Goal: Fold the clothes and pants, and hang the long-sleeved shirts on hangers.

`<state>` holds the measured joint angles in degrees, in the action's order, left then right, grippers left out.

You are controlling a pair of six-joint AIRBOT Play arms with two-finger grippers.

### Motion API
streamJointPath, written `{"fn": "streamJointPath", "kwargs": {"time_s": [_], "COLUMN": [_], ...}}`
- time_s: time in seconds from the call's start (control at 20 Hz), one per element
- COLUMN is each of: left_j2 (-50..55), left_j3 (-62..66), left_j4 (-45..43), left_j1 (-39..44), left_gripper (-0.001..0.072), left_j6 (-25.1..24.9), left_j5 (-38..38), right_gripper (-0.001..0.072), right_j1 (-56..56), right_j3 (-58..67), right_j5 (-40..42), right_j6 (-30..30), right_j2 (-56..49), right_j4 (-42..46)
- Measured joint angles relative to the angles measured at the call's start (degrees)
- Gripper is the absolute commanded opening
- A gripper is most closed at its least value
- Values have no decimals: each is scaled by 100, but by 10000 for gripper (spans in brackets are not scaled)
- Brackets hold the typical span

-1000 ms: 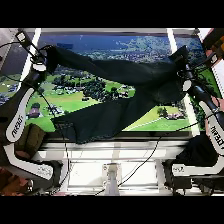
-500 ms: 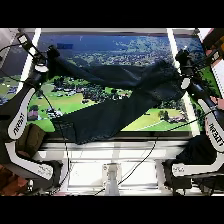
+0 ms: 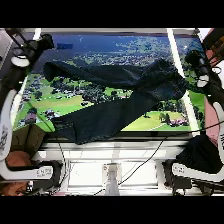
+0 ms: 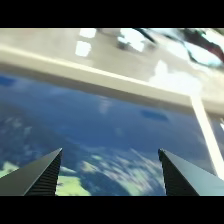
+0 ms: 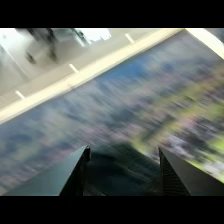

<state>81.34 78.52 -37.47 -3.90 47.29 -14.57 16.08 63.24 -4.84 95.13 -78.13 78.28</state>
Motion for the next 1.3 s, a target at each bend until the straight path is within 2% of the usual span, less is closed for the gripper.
{"fn": "streamJointPath", "kwargs": {"time_s": [0.15, 0.25, 0.3, 0.5, 0.7, 1.05, 1.25, 1.3], "left_j2": [-634, -905, -994, -1134, -1137, -1134, -1132, -1132], "left_j3": [0, 0, 0, -2, -7, -7, -7, -7], "left_j4": [-271, -354, -369, -426, -448, -452, -452, -450], "left_j1": [-264, -365, -396, -455, -470, -470, -470, -470], "left_gripper": [693, 693, 693, 693, 693, 693, 693, 693], "left_j6": [125, 269, 343, 481, 505, 525, 525, 525], "left_j5": [-1228, -1707, -1847, -2245, -2479, -2671, -2704, -2706], "right_gripper": [490, 495, 531, 530, 531, 525, 501, 474], "right_j1": [588, 951, 1128, 1574, 1727, 1781, 1779, 1764], "right_j3": [2, 7, 7, 190, 894, 2085, 2326, 2343], "right_j5": [-1279, -2022, -2304, -3174, -3947, -4430, -4435, -4439], "right_j6": [-258, -343, -372, -592, -833, -914, -922, -922], "right_j2": [24, -72, -149, -715, -1585, -2811, -3187, -3252], "right_j4": [7, -4, -31, -568, -1128, -1882, -2376, -2452]}}
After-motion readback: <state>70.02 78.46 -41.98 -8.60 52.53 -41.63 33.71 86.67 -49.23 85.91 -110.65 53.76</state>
